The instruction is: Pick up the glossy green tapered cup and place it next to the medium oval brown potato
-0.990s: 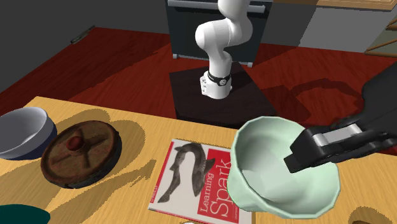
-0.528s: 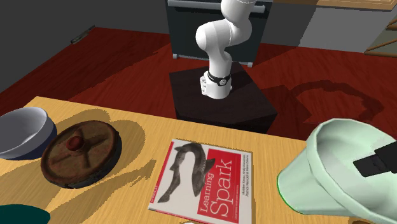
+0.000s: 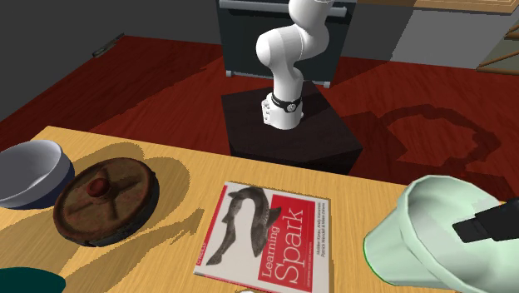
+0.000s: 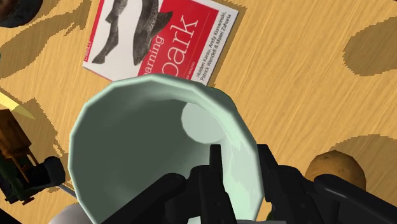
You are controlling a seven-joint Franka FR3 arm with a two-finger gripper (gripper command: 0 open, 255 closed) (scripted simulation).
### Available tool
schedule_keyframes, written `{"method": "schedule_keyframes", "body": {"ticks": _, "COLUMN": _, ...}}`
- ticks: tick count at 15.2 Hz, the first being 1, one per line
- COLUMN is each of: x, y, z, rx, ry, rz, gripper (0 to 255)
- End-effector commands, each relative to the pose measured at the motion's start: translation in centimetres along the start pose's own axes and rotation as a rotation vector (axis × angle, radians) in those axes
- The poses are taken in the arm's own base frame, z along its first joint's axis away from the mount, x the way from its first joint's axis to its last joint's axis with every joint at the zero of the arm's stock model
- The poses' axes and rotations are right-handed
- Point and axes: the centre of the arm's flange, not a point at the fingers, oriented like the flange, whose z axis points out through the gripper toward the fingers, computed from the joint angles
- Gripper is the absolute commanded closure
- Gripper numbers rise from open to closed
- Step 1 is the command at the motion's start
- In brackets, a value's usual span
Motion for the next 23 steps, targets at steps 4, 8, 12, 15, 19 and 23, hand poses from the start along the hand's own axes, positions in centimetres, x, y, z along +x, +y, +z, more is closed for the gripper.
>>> {"method": "schedule_keyframes", "body": {"ticks": 4, "x": 0.3, "y": -0.5, "z": 2.5, "rx": 0.000, "ry": 0.001, "rz": 0.000, "gripper": 255}}
{"method": "schedule_keyframes", "body": {"ticks": 8, "x": 0.6, "y": -0.9, "z": 4.5, "rx": 0.000, "ry": 0.001, "rz": 0.000, "gripper": 255}}
{"method": "schedule_keyframes", "body": {"ticks": 12, "x": 0.8, "y": -1.2, "z": 6.6, "rx": 0.000, "ry": 0.001, "rz": 0.000, "gripper": 255}}
{"method": "schedule_keyframes", "body": {"ticks": 15, "x": 1.0, "y": -1.5, "z": 8.1, "rx": 0.000, "ry": 0.001, "rz": 0.000, "gripper": 255}}
{"method": "schedule_keyframes", "body": {"ticks": 19, "x": 1.2, "y": -1.9, "z": 10.2, "rx": 0.000, "ry": 0.001, "rz": 0.000, "gripper": 255}}
{"method": "schedule_keyframes", "body": {"ticks": 23, "x": 1.5, "y": -2.3, "z": 12.2, "rx": 0.000, "ry": 0.001, "rz": 0.000, "gripper": 255}}
